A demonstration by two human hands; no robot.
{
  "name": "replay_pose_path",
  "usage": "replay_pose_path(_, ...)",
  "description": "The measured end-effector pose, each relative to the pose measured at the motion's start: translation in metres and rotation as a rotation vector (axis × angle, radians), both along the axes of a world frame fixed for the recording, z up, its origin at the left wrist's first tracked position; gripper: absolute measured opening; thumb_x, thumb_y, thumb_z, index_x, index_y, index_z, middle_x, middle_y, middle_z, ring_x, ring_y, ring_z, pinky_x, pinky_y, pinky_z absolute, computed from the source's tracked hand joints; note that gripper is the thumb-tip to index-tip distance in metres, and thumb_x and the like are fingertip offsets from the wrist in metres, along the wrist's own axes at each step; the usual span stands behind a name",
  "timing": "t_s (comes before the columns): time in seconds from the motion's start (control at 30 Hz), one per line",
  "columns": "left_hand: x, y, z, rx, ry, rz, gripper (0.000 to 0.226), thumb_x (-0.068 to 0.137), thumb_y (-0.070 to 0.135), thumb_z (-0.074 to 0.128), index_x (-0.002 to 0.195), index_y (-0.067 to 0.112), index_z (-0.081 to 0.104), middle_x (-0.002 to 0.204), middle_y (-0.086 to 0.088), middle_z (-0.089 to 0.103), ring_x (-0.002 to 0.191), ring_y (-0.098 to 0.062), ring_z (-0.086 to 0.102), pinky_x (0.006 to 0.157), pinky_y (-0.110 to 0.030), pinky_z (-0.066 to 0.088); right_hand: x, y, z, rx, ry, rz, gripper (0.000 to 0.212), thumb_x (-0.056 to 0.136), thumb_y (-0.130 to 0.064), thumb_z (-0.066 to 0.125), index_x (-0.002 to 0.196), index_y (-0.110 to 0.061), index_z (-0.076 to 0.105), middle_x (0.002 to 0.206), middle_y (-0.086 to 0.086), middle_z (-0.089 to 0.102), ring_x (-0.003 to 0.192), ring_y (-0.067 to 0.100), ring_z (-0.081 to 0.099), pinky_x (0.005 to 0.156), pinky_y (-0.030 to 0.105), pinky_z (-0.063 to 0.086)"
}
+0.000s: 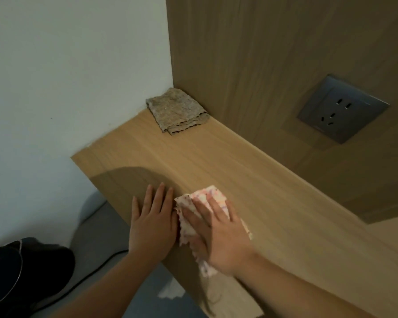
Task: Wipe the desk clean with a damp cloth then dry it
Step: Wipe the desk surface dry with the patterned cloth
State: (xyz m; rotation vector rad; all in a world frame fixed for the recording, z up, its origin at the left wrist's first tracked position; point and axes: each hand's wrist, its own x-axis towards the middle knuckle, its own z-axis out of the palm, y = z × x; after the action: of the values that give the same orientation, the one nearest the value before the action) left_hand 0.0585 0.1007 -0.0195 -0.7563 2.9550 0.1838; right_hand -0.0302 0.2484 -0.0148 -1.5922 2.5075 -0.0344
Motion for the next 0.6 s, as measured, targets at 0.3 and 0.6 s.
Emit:
replay_pose_path(0.3,0.001,0.005,-0.002,-0.002,0.053,0.050,0.077,0.082,0.052,-0.010,0.149,0.021,0.010,0.157,0.000,0.006,0.144,-0.021,-0.004,0.114,-0.044,-0.006,-0.084,0.028,0.005,0.054,-0.094,-0.675,0.056,0.097,-0.049,0.009,0.148,-0.033,-0.008,0.155,-0.003,-0.018,0.142,0.020,-0.019,0.113,0.052,-0.007)
replay_pose_path(0.6,-0.003,0.008,0.002,-0.009,0.028,0.076,0.072,0.087,0.048,0.002,0.146,0.015,0.028,0.153,-0.008,0.025,0.142,-0.029,0.014,0.112,-0.052,0.010,0.032,0.063,0.000,-0.029,0.042,-0.071,0.057,0.091,-0.048,0.032,0.146,-0.034,0.022,0.151,0.001,0.031,0.140,0.026,0.021,0.107,0.049,0.015)
